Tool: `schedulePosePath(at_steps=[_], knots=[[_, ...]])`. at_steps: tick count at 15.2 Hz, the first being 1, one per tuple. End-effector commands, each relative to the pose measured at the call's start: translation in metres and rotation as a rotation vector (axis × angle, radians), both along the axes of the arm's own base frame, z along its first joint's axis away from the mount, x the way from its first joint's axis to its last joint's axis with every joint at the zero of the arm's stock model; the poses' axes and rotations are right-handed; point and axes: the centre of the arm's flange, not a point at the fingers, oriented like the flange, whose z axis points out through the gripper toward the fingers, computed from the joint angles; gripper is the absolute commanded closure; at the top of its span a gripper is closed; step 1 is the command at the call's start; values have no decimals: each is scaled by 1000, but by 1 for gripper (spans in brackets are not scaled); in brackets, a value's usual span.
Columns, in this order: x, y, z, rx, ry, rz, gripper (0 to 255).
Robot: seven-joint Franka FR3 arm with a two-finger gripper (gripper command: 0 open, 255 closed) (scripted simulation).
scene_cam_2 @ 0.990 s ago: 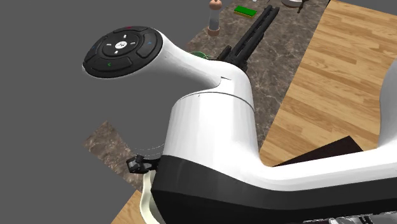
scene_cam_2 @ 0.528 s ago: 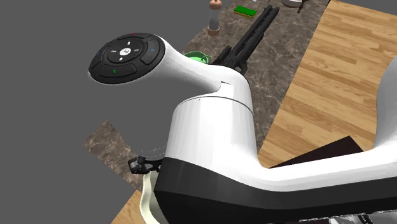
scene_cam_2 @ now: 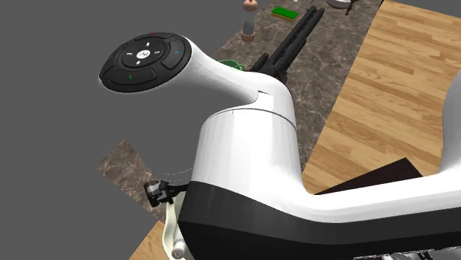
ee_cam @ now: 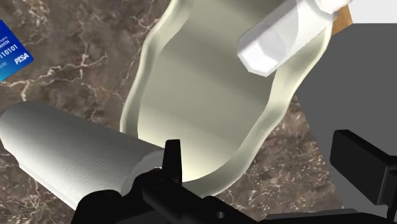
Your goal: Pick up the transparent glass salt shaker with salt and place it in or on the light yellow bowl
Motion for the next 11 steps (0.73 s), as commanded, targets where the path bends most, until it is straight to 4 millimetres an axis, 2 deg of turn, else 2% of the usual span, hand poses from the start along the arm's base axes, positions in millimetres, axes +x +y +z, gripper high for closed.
schedulePosePath(at_steps=[1, 3, 11], knots=[[1, -2, 21, 0, 0, 0, 0], [1, -3, 44, 0, 0, 0, 0], [1, -3, 44, 0, 0, 0, 0]])
